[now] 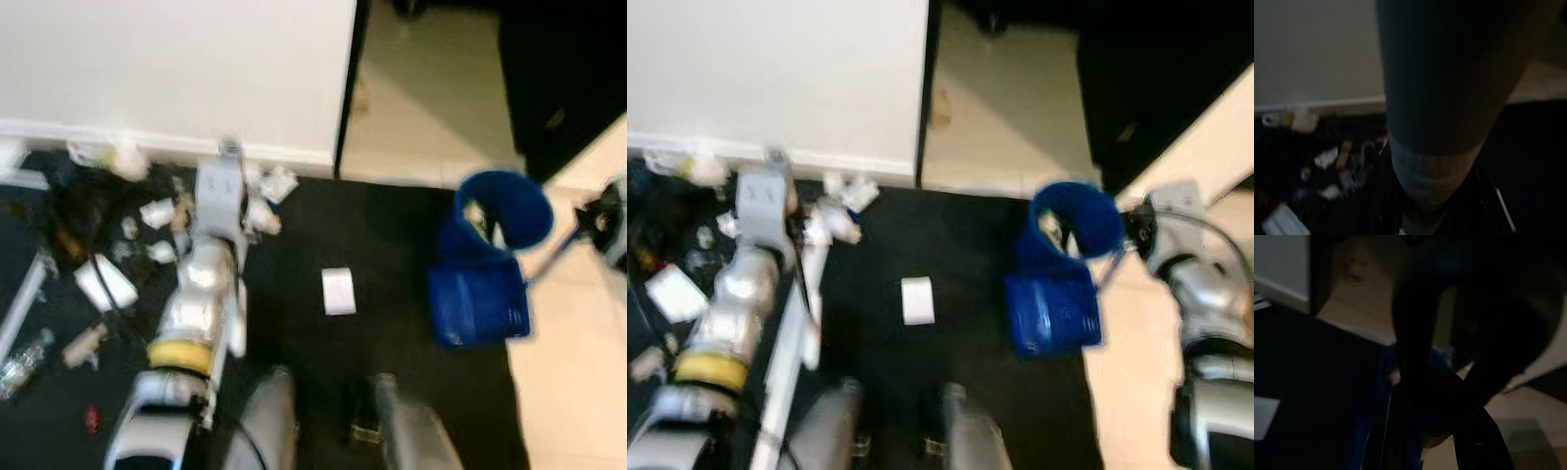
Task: Sweep floor
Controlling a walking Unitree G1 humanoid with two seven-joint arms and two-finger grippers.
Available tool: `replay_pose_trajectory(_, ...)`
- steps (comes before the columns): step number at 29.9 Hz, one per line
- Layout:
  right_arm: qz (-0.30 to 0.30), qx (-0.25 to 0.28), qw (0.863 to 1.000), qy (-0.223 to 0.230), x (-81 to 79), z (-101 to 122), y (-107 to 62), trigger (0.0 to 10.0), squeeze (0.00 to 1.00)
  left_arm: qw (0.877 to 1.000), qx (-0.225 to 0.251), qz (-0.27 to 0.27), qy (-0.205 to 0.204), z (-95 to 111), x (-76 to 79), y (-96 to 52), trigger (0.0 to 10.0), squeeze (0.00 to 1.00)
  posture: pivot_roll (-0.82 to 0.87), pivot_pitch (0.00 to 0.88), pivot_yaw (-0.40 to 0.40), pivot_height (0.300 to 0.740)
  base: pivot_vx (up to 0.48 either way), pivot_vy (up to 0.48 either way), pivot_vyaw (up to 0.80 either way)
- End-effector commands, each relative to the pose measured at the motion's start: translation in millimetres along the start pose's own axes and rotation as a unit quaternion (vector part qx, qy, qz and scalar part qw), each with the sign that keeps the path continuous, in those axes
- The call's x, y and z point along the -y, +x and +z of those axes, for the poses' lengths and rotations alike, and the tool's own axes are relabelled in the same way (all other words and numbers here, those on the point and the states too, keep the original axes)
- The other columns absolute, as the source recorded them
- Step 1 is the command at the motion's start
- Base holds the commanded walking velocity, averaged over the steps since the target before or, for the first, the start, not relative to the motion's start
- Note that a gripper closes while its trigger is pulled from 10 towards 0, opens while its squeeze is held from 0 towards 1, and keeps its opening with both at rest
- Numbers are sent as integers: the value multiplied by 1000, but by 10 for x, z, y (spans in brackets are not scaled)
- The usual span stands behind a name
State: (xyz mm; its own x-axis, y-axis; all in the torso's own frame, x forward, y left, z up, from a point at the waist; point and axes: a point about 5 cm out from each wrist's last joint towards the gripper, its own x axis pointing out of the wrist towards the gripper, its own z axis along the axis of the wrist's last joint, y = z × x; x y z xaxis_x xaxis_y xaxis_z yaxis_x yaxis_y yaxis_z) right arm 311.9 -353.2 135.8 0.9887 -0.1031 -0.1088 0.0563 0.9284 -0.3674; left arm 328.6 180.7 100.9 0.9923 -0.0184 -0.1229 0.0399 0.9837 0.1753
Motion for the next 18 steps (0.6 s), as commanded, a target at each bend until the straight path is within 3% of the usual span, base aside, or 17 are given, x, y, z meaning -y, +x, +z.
replay_pose_trajectory(1, -32, -5, 999, 36, 83, -42, -36, 0, 0, 1000, -7, 0, -1, -30, 4, -10, 10000, 0, 92, 157, -60, 740, 0, 0, 0)
replay_pose_trajectory(6, -54, -13, 996, 71, 104, -84, -47, 0, 0, 1000, -12, 3, 2, -50, -14, -17, 10000, 0, 91, 156, -64, 740, 0, 0, 0)
replay_pose_trajectory(7, -61, -17, 995, 83, 106, -101, -50, 1529, 0, 1000, -15, 2, 8, -57, -15, -18, 10000, 0, 92, 153, -66, 740, 0, 0, 0)
replay_pose_trajectory(8, -66, -22, 993, 93, 100, -118, -49, 4824, 0, 1000, -16, 1, 12, -61, -14, -18, 10000, 0, 92, 153, -66, 740, 0, 0, 0)
replay_pose_trajectory(9, -67, -25, 992, 100, 85, -132, -47, 10000, 0, 1000, -17, -1, 15, -63, -12, -18, 10000, 0, 92, 151, -66, 740, 0, 0, 0)
replay_pose_trajectory(11, -67, -27, 992, 103, 75, -139, -45, 10000, 0, 1000, -17, -1, 16, -64, -11, -18, 10000, 0, 92, 151, -66, 740, 0, 0, 0)
replay_pose_trajectory(18, -64, -43, 989, 128, -58, -205, -19, 10000, 0, 999, -25, 4, 19, -75, -24, -14, 10000, 0, 92, 146, -68, 740, 0, -480, 0)
